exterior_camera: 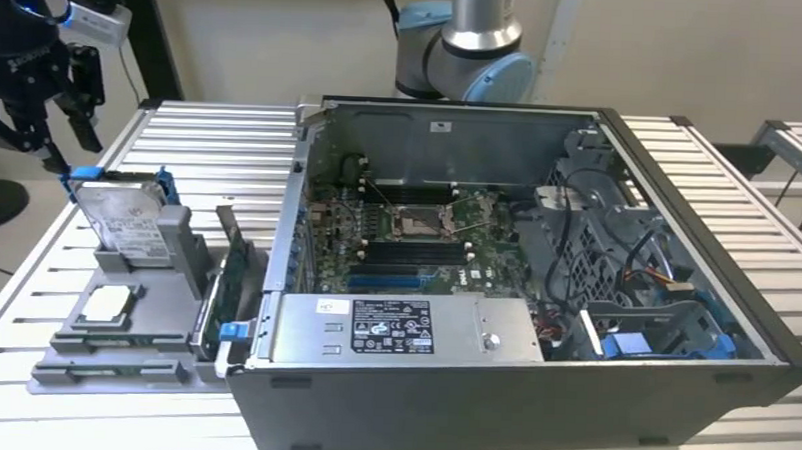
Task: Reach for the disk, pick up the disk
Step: 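Pick up the disk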
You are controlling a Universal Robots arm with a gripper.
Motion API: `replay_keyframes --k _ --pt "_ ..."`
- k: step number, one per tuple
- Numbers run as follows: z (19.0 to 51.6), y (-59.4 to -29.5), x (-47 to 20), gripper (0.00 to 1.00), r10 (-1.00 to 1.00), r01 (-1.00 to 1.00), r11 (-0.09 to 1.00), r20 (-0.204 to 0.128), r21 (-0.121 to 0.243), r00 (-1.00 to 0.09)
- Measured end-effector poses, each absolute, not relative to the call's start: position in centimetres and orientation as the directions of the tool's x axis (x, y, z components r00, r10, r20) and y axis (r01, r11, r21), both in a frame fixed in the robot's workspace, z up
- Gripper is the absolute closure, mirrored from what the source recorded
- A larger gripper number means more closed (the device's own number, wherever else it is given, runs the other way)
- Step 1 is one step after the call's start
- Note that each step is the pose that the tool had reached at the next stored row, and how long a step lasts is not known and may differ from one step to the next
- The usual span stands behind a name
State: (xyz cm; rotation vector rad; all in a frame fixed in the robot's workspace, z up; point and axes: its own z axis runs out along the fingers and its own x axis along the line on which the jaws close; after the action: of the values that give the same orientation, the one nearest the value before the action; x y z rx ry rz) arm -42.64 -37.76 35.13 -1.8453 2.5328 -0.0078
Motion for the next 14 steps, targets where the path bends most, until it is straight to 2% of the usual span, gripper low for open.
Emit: replay_keyframes --k 14 --pt "34.74 -37.76 -42.65 1.00 -0.998 -0.998 0.057 -0.002 -0.009 -0.057"
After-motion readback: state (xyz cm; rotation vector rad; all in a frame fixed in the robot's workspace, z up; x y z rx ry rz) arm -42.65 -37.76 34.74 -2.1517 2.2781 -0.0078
